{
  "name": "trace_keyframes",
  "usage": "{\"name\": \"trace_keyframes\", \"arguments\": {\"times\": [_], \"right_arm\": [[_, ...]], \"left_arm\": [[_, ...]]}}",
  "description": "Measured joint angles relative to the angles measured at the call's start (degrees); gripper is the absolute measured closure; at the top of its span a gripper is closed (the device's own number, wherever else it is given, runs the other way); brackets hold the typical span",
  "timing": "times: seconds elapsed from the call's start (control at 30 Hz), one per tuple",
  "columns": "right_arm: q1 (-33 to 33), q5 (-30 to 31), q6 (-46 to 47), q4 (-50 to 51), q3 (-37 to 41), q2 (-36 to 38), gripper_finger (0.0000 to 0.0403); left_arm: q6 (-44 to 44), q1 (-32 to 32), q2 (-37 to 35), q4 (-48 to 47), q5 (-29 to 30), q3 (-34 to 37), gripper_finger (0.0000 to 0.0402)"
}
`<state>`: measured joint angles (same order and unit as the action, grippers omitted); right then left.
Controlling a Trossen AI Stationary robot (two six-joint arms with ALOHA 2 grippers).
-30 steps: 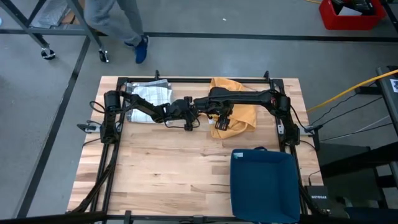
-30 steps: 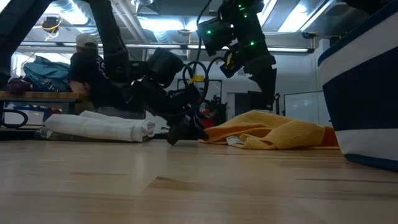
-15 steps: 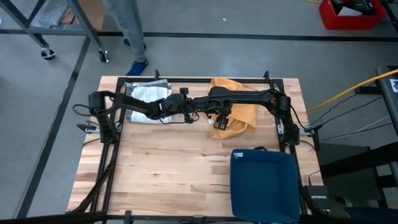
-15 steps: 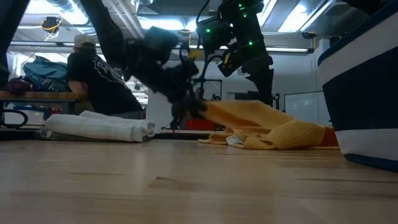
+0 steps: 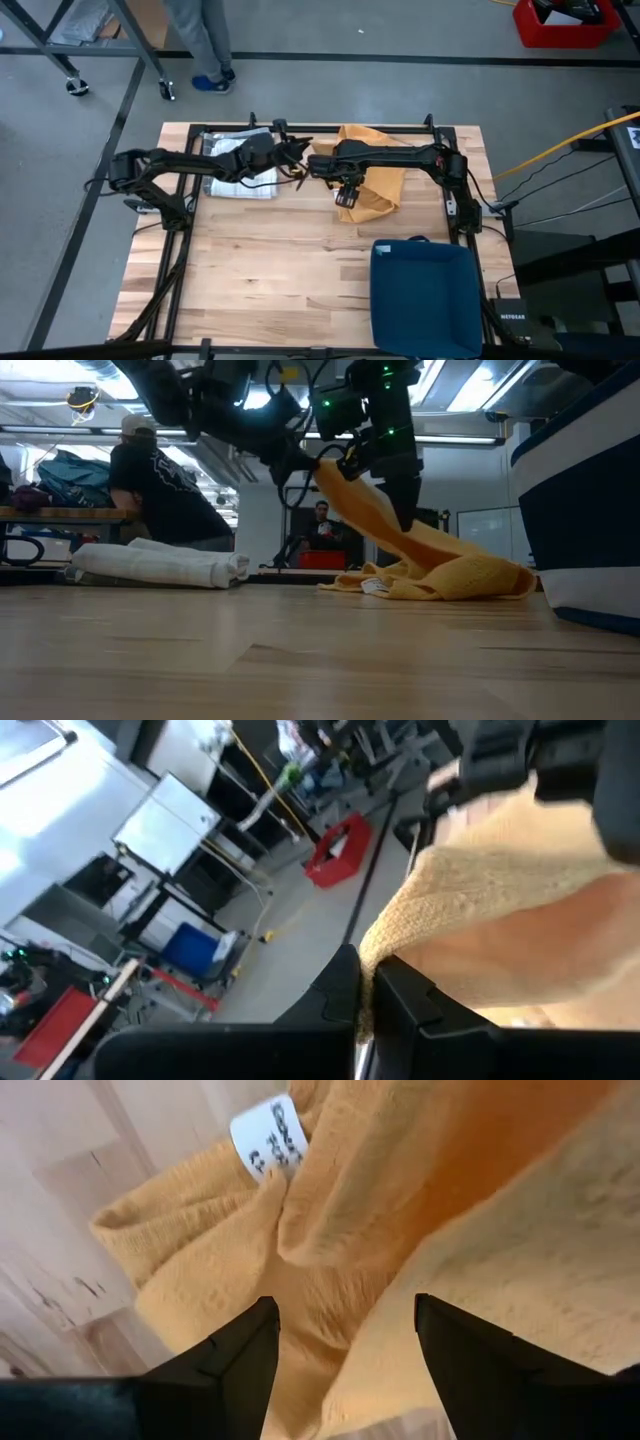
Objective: Fold towel
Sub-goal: Fold the yellow towel
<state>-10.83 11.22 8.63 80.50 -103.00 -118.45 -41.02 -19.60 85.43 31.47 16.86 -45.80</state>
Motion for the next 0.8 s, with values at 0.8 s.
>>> {"name": "trace_keyframes", "arguments": {"times": [0.8], "right_arm": [[-0.07,-4.93,3.0,7.38,-5.53,13.64,0.0166]], "left_arm": [[-4.83,-1.18,-7.82,-9.01,1.34,-7.19,0.0399]]}}
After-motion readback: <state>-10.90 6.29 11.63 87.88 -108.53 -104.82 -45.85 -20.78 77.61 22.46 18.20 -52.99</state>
